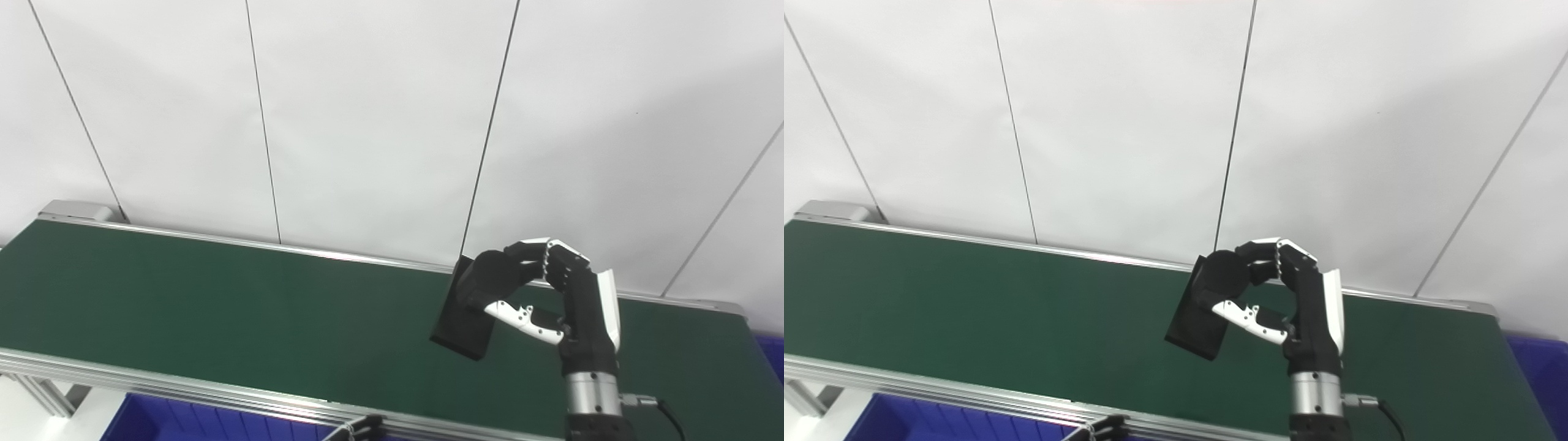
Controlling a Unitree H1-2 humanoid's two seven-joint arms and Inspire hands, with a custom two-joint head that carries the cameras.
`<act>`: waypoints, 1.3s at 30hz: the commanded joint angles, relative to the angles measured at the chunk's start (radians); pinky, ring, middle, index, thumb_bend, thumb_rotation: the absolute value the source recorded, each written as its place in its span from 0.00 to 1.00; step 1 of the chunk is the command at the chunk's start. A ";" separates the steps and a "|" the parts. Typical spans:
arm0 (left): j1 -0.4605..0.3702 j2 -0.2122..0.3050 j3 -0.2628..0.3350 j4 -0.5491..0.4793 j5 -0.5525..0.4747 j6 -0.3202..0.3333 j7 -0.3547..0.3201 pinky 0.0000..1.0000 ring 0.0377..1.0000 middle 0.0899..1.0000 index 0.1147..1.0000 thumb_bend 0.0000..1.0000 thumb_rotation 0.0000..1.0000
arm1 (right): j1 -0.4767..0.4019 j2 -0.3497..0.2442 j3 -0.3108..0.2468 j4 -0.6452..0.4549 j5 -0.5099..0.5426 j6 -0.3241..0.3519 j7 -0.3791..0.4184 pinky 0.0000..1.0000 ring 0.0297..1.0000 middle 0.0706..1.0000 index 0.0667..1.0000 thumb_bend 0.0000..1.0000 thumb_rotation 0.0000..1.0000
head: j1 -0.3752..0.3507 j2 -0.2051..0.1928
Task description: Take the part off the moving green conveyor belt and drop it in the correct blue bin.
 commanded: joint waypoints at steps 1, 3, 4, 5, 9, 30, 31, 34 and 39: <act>-0.001 0.004 0.013 -0.029 -0.016 -0.038 -0.021 0.70 0.75 0.76 0.78 0.69 0.75 | -0.011 0.013 0.002 -0.060 0.001 0.008 0.002 0.44 0.45 0.47 0.43 0.52 0.00 | -0.002 0.003; -0.001 0.006 0.026 -0.035 -0.021 -0.038 -0.035 0.70 0.75 0.76 0.78 0.70 0.75 | 0.004 0.016 0.006 -0.083 -0.011 0.014 0.002 0.44 0.45 0.47 0.44 0.52 0.00 | -0.013 0.019; -0.002 0.008 0.032 -0.039 -0.024 -0.038 -0.043 0.70 0.74 0.76 0.78 0.71 0.75 | 0.011 0.018 0.008 -0.094 -0.016 0.017 0.003 0.44 0.45 0.46 0.44 0.52 0.00 | -0.024 0.036; -0.003 0.009 0.039 -0.041 -0.029 -0.037 -0.053 0.70 0.74 0.76 0.78 0.72 0.75 | 0.023 0.018 0.011 -0.109 -0.023 0.019 0.005 0.44 0.45 0.46 0.44 0.52 0.00 | -0.029 0.044; -0.009 0.015 0.068 -0.052 -0.048 -0.037 -0.096 0.70 0.74 0.75 0.77 0.73 0.74 | 0.064 0.022 0.024 -0.150 -0.028 0.023 0.015 0.44 0.44 0.46 0.44 0.52 0.00 | -0.057 0.089; -0.002 0.041 0.106 -0.148 -0.077 -0.037 -0.148 0.68 0.72 0.73 0.77 0.72 0.73 | 0.313 0.041 0.070 -0.328 -0.076 0.039 0.049 0.41 0.43 0.46 0.46 0.52 0.00 | -0.092 0.206; -0.001 0.042 0.106 -0.150 -0.079 -0.037 -0.149 0.68 0.72 0.73 0.77 0.72 0.73 | 0.326 0.040 0.073 -0.330 -0.076 0.038 0.049 0.41 0.42 0.46 0.46 0.52 0.00 | -0.092 0.206; 0.004 0.045 0.106 -0.160 -0.079 -0.037 -0.146 0.68 0.72 0.73 0.77 0.72 0.73 | 0.372 0.039 0.084 -0.329 -0.090 0.025 0.042 0.40 0.42 0.46 0.46 0.52 0.00 | -0.096 0.212; 0.015 0.046 0.105 -0.174 -0.083 -0.037 -0.142 0.67 0.71 0.72 0.76 0.72 0.72 | 0.437 0.040 0.091 -0.326 -0.089 0.008 0.033 0.41 0.43 0.46 0.45 0.52 0.00 | -0.096 0.219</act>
